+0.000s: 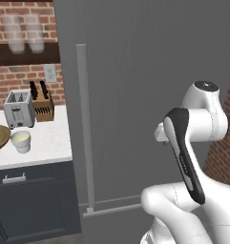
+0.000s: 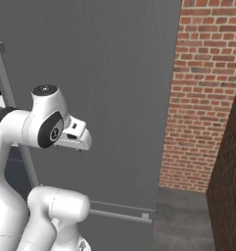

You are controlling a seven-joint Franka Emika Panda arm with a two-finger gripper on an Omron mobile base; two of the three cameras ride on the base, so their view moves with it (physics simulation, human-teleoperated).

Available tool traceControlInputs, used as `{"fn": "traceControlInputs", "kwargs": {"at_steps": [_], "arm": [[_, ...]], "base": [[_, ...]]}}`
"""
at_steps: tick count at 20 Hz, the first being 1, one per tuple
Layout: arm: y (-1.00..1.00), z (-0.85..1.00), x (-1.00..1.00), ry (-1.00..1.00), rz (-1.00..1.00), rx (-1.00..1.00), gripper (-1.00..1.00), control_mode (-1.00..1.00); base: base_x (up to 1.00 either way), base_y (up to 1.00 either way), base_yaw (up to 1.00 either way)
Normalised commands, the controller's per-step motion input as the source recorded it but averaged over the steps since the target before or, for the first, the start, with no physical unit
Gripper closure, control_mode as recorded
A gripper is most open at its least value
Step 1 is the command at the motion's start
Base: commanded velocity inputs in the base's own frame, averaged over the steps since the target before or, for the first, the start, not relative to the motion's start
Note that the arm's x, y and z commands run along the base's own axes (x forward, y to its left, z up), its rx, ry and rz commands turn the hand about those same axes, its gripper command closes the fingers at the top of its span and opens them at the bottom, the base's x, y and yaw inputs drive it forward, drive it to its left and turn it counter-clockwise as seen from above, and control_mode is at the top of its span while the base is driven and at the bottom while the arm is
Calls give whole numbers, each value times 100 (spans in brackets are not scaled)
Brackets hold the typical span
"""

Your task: Grab a lemon wedge from the fridge and one ice cube from the ice bowl, and put them in the glass of lemonade.

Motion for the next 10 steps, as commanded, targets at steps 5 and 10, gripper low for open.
{"fn": "traceControlInputs", "kwargs": {"at_steps": [5,10], "arm": [[0,0,0,0,0,0,-100,100],[0,0,0,0,0,0,-100,100]], "base": [[-17,28,0],[-25,37,0]]}}
